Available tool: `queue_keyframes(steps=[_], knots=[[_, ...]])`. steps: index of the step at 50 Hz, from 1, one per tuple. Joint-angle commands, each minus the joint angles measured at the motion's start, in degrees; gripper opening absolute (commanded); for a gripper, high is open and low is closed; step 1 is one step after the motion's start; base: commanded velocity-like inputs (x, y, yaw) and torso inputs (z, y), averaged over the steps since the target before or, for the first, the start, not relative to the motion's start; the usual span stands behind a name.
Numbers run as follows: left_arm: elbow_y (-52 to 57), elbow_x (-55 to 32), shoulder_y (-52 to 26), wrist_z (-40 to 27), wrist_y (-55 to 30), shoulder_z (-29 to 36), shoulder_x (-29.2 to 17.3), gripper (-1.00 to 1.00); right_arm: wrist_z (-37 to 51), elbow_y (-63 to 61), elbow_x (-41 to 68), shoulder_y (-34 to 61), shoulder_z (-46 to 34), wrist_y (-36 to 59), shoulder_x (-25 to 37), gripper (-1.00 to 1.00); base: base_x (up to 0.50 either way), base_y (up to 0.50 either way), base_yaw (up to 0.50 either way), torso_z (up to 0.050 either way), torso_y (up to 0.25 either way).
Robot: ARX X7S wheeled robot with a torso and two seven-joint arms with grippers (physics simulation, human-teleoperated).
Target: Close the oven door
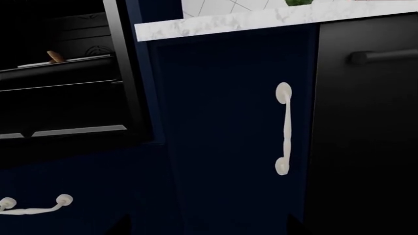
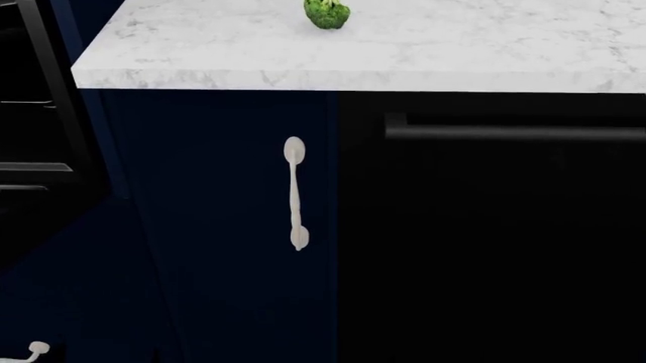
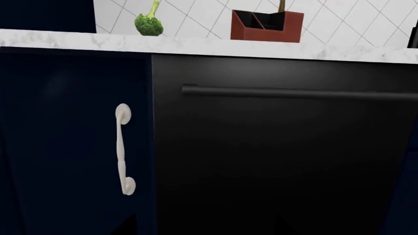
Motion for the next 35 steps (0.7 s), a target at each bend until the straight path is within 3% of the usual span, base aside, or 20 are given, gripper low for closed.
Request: queue_keyframes(steps=[1, 35], knots=[[0.62, -0.45, 0.20, -0.62, 0.04, 0.62, -0.57, 1.00, 1.13, -0.23, 0.23, -0.18, -1.00, -0.37, 0.82, 1.00, 0.00, 0.00, 0.00, -0.050, 0.000], [-0.55, -1.50, -0.49, -1.91, 0.52, 2.20, -1.50, 1.00, 3.40, -0.67, 1.24, -0.40, -2.92, -0.65, 2.57, 1.00, 0.00, 0.00, 0.00, -0.050, 0.000]])
